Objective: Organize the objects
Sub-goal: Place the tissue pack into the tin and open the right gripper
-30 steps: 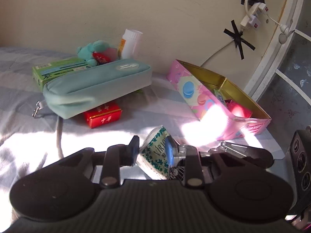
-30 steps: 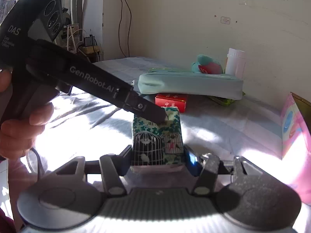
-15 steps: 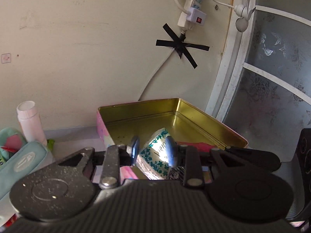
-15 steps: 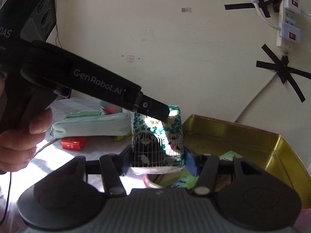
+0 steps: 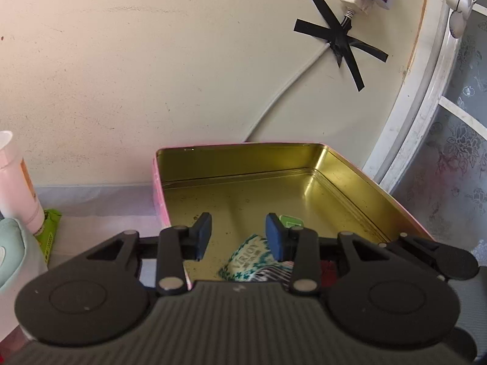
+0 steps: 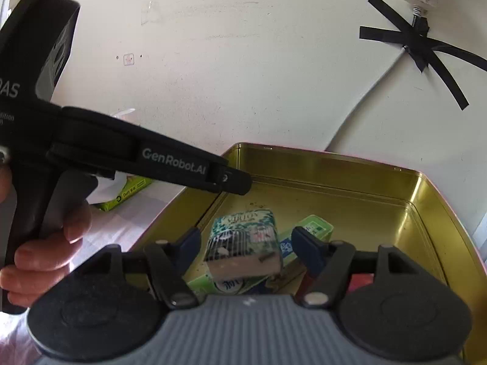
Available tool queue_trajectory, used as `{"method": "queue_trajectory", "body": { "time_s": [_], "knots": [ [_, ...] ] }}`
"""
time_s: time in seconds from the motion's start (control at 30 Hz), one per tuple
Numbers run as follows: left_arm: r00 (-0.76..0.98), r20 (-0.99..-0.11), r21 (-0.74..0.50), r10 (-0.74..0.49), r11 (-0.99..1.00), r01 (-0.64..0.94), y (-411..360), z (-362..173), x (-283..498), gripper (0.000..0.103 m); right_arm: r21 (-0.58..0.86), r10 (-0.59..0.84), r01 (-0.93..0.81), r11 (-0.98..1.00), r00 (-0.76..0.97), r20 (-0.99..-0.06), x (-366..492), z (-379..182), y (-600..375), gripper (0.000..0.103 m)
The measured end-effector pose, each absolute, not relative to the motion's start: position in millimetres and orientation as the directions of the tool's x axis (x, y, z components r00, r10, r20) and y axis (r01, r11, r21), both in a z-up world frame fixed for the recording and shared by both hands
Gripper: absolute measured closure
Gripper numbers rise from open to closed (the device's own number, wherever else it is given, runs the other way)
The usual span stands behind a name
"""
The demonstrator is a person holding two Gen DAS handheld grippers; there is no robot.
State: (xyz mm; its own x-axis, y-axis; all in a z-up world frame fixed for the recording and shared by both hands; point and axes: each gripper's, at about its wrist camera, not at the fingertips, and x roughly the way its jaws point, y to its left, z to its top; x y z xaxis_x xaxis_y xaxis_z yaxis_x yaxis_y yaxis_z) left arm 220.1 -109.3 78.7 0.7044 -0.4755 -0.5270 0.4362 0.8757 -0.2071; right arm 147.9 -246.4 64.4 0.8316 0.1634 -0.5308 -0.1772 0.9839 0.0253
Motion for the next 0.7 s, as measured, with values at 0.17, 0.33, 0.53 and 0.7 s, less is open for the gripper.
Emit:
{"method": "queue_trajectory", "body": {
  "time_s": [0.17, 0.33, 0.53, 0.7],
  "knots": [
    [0.735, -0.507, -0.207, -0.45, 0.891, 0.403, -93, 86, 195, 0.061, 0.069, 0.177, -0.165, 0.984, 0.851, -0.494, 123, 70, -240, 0.035],
    [0.776, -0.487, -0.161, -0.401, 0.915, 0.371, -74, 89, 144, 0.061, 0.106, 0.202, -0.173, 0.979, 0.873, -0.443, 93, 78, -232, 0.035],
    [0.781, -0.523, -0.154, -0.341, 0.939, 0.307, -18, 63, 91, 0.06, 0.118, 0.272, -0.245, 0.962, 0.876, -0.398, 62, 84, -206, 0.035],
    [0.786, -0.563, -0.164, -0.258, 0.966, 0.199, 51, 35, 68, 0.06, 0.153, 0.383, -0.352, 0.923, 0.825, -0.415, 54, 87, -165, 0.036]
  ]
}}
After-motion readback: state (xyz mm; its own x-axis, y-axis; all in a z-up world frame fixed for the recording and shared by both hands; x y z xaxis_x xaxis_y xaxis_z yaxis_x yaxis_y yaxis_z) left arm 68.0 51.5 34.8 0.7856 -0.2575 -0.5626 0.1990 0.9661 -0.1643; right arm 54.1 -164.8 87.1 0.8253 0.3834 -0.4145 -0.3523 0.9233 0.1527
